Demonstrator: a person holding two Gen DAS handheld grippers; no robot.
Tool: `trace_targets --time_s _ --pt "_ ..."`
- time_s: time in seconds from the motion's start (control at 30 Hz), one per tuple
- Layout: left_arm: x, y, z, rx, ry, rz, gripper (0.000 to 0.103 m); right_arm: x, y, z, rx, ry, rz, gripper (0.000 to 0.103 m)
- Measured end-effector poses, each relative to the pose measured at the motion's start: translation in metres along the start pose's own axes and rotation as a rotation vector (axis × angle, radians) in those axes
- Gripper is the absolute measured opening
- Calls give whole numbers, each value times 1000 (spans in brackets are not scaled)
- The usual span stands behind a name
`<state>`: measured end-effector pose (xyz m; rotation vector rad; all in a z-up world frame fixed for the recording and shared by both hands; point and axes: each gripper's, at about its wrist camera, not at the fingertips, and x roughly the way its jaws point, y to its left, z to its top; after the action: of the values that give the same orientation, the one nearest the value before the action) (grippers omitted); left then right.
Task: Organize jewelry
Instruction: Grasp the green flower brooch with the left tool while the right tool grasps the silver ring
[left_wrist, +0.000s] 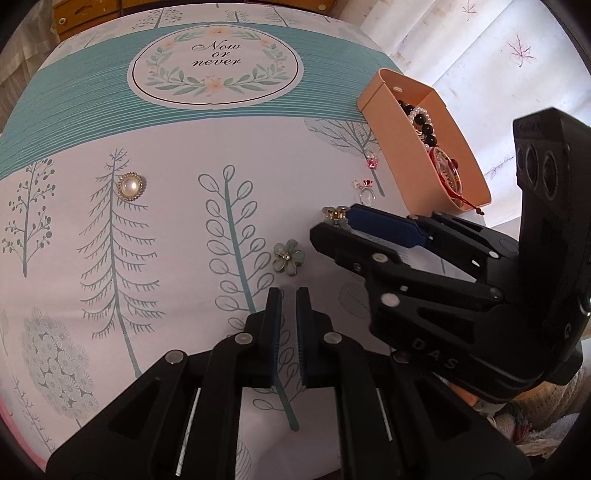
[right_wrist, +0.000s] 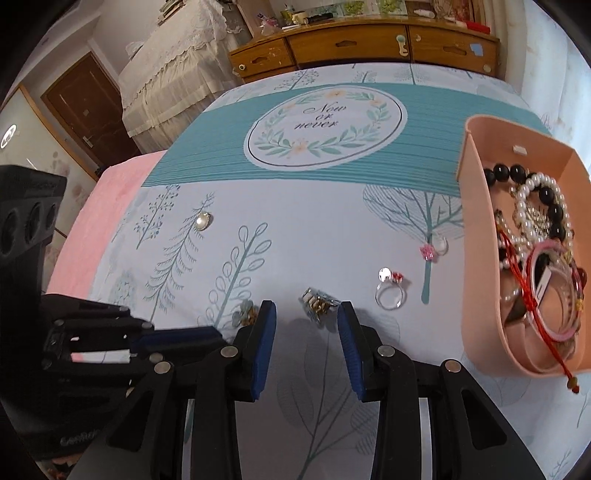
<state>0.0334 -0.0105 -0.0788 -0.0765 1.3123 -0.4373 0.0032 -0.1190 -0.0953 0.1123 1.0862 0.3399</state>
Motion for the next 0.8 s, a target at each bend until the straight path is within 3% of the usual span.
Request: trace_targets --time_s 0.07,0.17,0.27,0.67,0.7,0.73,0.8 --pt "-1 1 0 -1 1 -7 5 2 4 2 -15 -6 -18 35" --pt "-2 3 0 -8 6 -12 5 5 11 3 -62 -17 -77 23" --pt "0 5 2 -15 22 4 5 5 11 1 -85 -22 -82 19" --pt "1 6 4 3 23 35 7 -13 0 -12 -56 -33 -44 19" --pt "0 7 4 1 20 35 17 -15 0 -13 -56 -34 -43 19" --pt "0 7 5 -1 16 36 38 -16 0 -14 -57 -36 -42 19" --pt "-2 8 5 -5 1 55 50 -20 0 -15 -56 -45 -47 19"
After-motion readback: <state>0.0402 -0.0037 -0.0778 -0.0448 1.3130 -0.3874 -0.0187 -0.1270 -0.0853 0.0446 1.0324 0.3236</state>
